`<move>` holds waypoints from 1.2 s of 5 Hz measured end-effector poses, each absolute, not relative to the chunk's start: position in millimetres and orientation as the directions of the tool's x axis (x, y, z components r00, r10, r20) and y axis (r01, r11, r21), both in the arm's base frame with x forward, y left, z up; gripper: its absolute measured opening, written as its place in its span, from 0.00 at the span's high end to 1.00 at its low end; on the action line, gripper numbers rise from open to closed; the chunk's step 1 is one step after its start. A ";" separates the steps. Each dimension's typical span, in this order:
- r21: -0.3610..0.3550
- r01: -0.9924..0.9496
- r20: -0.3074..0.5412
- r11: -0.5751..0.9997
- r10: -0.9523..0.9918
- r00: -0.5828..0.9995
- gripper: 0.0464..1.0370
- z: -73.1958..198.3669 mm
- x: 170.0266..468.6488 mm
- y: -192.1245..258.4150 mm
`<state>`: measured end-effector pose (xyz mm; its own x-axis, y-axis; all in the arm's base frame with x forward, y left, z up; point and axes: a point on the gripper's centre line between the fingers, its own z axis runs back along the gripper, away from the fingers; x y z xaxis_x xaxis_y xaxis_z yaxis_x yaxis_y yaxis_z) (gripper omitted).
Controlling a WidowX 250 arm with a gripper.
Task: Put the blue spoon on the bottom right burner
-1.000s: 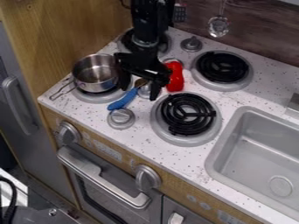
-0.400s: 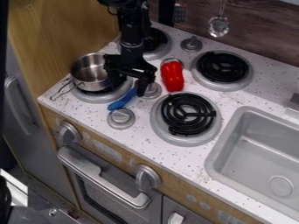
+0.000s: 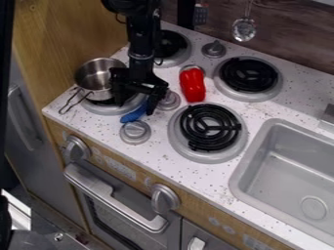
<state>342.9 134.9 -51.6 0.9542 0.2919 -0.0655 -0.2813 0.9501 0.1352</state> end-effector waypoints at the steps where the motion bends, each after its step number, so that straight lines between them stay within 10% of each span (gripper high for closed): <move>1: 0.147 -0.289 -0.100 0.946 0.305 0.947 0.04 -59.9 328.2 131.4; 3: 0.171 -0.322 -0.084 0.931 0.339 0.937 0.13 -55.1 327.0 129.2; 5: 0.217 -0.324 -0.093 0.921 0.350 0.932 0.66 -54.1 326.0 125.2; 6: 0.234 -0.317 -0.093 0.919 0.346 0.934 0.76 -53.8 328.2 121.7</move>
<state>328.2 121.7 -53.8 0.9336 0.3459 -0.0935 -0.3171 0.9190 0.2342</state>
